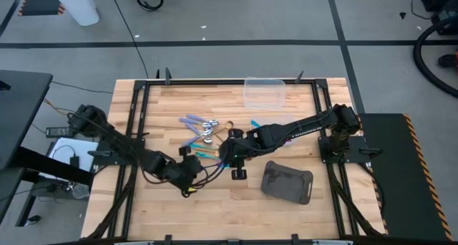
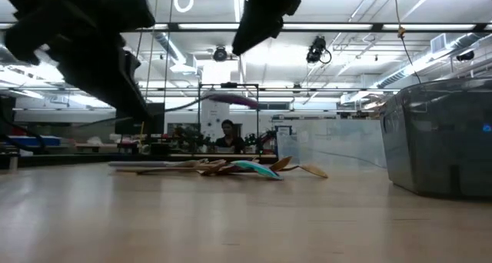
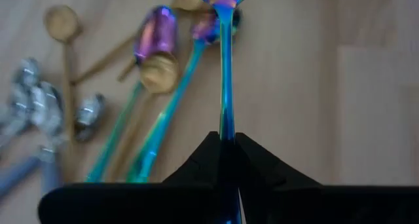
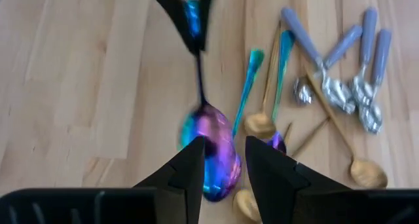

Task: Sort silverware by color (type)
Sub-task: Put the blue spoon into the bottom transparent bin

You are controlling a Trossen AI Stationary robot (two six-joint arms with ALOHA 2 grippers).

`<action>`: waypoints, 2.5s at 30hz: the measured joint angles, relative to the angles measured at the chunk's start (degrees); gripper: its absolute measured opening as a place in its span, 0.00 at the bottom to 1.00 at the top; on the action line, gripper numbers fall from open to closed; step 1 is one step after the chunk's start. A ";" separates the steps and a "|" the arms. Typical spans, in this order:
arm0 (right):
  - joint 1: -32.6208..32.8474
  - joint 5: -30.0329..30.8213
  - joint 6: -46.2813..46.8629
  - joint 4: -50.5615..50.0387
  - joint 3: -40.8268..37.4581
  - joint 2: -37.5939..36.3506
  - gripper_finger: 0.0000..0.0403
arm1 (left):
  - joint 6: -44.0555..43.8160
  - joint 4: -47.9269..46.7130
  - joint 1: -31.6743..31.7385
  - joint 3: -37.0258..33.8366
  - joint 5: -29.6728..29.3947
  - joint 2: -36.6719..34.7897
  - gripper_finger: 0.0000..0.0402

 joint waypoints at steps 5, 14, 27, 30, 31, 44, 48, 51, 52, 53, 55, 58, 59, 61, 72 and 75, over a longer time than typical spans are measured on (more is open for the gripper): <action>0.24 2.97 -2.36 3.12 0.00 0.00 0.30 | 4.71 3.17 4.59 0.02 -0.41 0.05 0.09; 3.49 27.79 -13.53 0.03 -0.02 0.00 0.30 | 13.57 9.25 14.77 0.02 2.04 0.03 0.10; 6.23 34.89 -28.62 -4.85 -2.14 -0.13 0.30 | 10.88 15.63 30.19 0.09 29.88 -1.57 0.10; 5.27 34.00 -31.81 -2.84 -4.82 -0.13 0.30 | 8.27 17.35 31.51 0.09 32.50 -1.55 0.10; 4.95 33.69 -32.36 -2.25 -5.88 -0.13 0.30 | 6.97 18.45 31.77 0.09 33.49 -1.55 0.10; 0.18 29.66 -41.85 3.39 -7.93 -0.09 0.30 | -6.43 24.78 33.04 0.09 36.61 -1.55 0.10; -1.40 28.74 -45.54 4.81 -7.93 -0.09 0.30 | -8.30 26.74 32.68 0.09 37.03 -1.55 0.10; -2.35 28.24 -46.97 5.27 -7.93 -0.09 0.30 | -9.35 26.89 32.46 0.09 37.21 -1.55 0.10; -2.58 27.52 -47.38 5.27 -7.93 -0.09 0.30 | -9.59 27.47 32.45 0.09 37.21 -1.55 0.10; -2.74 26.94 -47.78 5.29 -7.93 -0.09 0.30 | -9.96 28.13 32.35 0.09 37.21 -1.55 0.10; -3.02 26.61 -48.49 5.29 -7.93 -0.09 0.28 | -10.36 28.86 32.13 0.09 37.21 -1.55 0.10; -3.11 26.78 -49.08 5.42 -7.93 -0.09 0.24 | -10.46 28.69 32.29 0.09 37.23 -1.55 0.10; -3.11 26.77 -49.24 5.39 -7.93 -0.09 0.22 | -10.49 28.74 32.46 0.09 37.23 -1.55 0.10; -3.09 26.64 -49.47 5.24 -7.93 -0.09 0.18 | -10.68 28.73 32.86 0.09 37.17 -1.55 0.10; -3.09 26.49 -48.10 5.04 -7.93 -0.02 0.03 | -9.88 29.87 33.27 0.00 37.05 -1.53 0.15; -3.11 25.69 -46.42 4.81 -7.93 -0.02 0.02 | -7.81 30.81 33.27 0.04 37.06 -1.53 0.21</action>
